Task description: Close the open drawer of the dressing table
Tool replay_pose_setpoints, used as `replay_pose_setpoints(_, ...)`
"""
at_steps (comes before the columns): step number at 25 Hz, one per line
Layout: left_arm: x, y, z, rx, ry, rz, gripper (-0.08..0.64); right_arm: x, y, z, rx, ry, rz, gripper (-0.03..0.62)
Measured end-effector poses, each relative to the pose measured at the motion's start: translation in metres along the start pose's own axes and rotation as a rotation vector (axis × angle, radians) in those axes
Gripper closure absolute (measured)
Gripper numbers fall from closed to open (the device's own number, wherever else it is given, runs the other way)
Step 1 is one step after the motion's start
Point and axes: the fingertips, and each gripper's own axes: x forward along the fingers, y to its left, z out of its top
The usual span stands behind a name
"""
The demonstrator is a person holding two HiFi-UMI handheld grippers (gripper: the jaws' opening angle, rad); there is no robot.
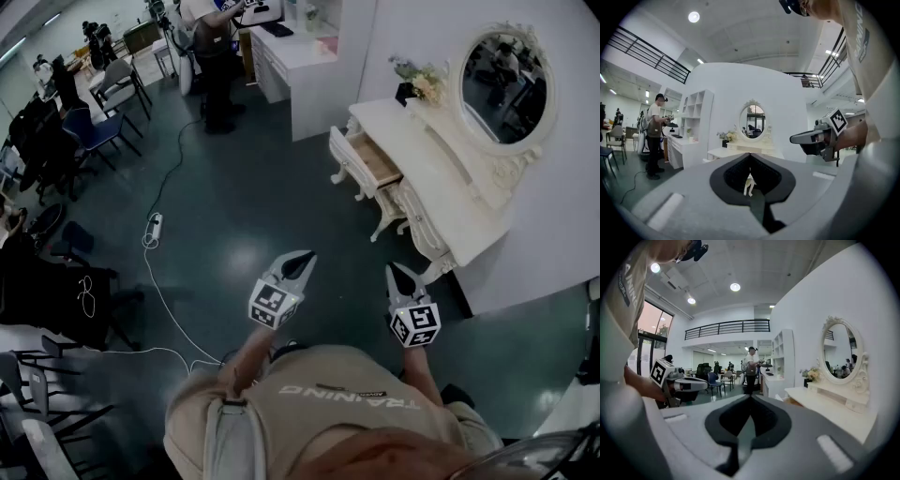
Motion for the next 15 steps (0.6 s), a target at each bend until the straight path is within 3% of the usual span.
replay_pose_setpoints(9, -0.003, 0.059, -0.025, -0.023, -0.013, 0.105, 0.554, 0.058, 0.025, -0.004, -0.051, 0.022, 0.035, 0.594)
replay_pose_setpoints(15, 0.021, 0.072, -0.014, -0.029, 0.019, 0.121, 0.554, 0.084, -0.003, 0.0, -0.035, 0.019, 0.051, 0.594)
